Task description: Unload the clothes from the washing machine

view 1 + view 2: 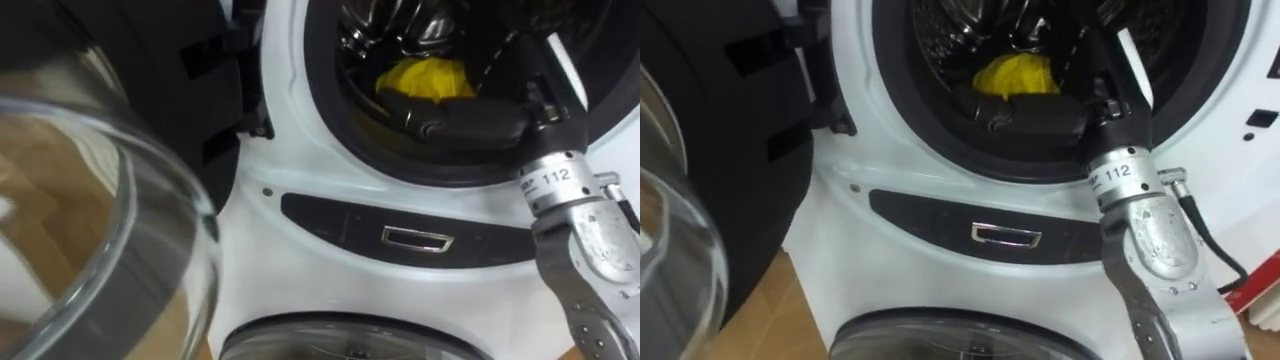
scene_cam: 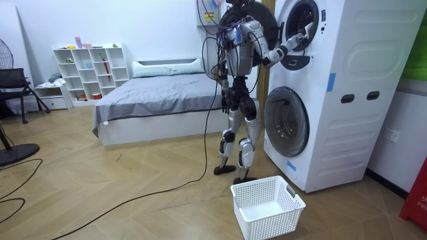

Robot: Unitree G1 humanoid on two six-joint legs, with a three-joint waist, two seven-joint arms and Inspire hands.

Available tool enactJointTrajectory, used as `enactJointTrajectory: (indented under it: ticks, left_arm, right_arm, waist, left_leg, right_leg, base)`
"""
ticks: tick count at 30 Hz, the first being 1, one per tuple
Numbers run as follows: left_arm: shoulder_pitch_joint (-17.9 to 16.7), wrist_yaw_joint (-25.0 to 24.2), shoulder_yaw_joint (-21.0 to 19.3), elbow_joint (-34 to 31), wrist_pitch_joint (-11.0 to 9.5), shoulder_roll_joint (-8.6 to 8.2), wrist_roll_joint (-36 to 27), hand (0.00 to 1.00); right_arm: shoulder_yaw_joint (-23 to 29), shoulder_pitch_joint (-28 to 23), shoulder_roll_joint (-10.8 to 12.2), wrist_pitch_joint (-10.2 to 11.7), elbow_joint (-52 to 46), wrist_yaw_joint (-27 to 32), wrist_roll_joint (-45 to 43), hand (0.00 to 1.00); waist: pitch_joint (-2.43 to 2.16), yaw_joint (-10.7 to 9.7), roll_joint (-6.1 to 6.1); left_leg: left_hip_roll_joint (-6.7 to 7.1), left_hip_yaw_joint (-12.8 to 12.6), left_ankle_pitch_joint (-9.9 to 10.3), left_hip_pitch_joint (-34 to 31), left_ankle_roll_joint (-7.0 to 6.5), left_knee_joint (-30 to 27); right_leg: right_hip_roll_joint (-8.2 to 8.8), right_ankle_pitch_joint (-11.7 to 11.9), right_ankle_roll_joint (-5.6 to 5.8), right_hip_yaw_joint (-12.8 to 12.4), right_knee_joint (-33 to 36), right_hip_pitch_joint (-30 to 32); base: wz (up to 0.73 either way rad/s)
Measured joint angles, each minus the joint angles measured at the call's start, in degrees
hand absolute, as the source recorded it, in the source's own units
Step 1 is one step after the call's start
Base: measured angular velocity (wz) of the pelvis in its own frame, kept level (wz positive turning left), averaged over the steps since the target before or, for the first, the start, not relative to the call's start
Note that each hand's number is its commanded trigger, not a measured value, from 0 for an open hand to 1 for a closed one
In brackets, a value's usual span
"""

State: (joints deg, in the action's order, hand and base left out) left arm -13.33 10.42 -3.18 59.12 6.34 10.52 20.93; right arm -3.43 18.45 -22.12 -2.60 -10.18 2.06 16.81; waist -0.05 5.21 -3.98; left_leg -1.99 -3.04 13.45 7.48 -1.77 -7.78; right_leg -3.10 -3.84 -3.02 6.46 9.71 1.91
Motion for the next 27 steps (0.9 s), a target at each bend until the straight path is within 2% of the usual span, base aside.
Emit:
enactJointTrajectory:
  ticks: [5,6,8,11,14,16,22,27]
  left_arm:
    - [-0.1,-0.6,-0.2,-0.7,0.9,0.13,0.0,0.0]
    - [-0.1,-1.2,-0.7,-0.9,0.9,0.29,0.1,0.0]
    - [0.0,-1.3,-1.3,-1.5,0.8,1.02,0.0,0.0]
    - [0.3,-1.3,-1.2,-1.4,0.9,1.66,0.0,0.0]
    - [0.2,-1.4,-1.2,-1.5,1.4,1.82,0.0,0.0]
    - [0.3,-1.9,-1.3,-1.7,2.2,1.83,0.0,0.0]
    - [1.1,-3.4,-1.3,-1.9,3.5,1.87,0.0,0.0]
    - [1.3,-3.9,-1.4,-1.9,4.2,2.07,0.0,0.0]
  right_arm:
    - [0.0,0.9,-1.0,-0.7,0.6,-1.9,-7.7,0.0]
    - [0.0,1.1,-2.3,-1.0,0.6,-2.4,-9.2,0.0]
    - [-0.1,2.5,-5.7,-1.1,2.4,-3.6,-10.3,0.0]
    - [-1.3,7.3,-7.2,-1.3,8.3,-4.4,-13.0,0.0]
    - [-2.4,10.2,-8.8,-1.3,11.5,-6.6,-14.6,0.0]
    - [-2.5,11.3,-9.2,-2.2,12.1,-8.1,-14.8,0.0]
    - [-2.6,13.8,-9.3,-4.6,12.9,-10.7,-16.9,0.0]
    - [-2.6,15.0,-9.4,-5.0,14.5,-11.3,-18.4,0.0]
  waist:
    - [-0.13,0.9,-1.15]
    - [-0.21,1.1,-1.46]
    - [0.16,1.7,-2.14]
    - [0.27,1.9,-2.77]
    - [0.14,2.4,-3.38]
    - [0.05,2.4,-3.59]
    - [0.27,2.6,-4.12]
    - [0.28,2.9,-4.09]
  left_leg:
    - [0.13,0.0,0.0,-0.3,-0.01,0.0]
    - [0.26,0.0,0.0,-0.3,-0.01,0.0]
    - [0.51,0.2,0.0,-0.6,-0.01,0.0]
    - [0.48,0.1,0.0,-0.6,-0.01,-0.1]
    - [0.28,0.1,0.0,-0.6,-0.01,-0.1]
    - [0.06,0.1,0.0,-0.4,-0.01,0.0]
    - [0.03,0.1,0.0,-0.4,0.08,0.0]
    - [-0.09,0.0,0.0,-0.2,0.08,0.0]
  right_leg:
    - [-0.01,0.0,0.0,0.0,0.1,0.4]
    - [0.0,0.0,0.0,0.1,0.1,0.4]
    - [-0.06,0.0,-0.02,0.1,0.0,0.5]
    - [-0.04,0.0,-0.03,0.4,0.0,0.6]
    - [0.09,0.0,-0.04,1.5,0.0,0.6]
    - [0.21,0.0,-0.04,1.5,0.1,0.4]
    - [0.17,0.1,-0.16,1.7,0.1,0.3]
    - [0.18,0.1,-0.23,1.8,0.1,0.2]
  base:
    - [0.0]
    - [0.0]
    - [0.0]
    - [0.0]
    - [0.0]
    - [0.0]
    - [0.0]
    - [0.0]
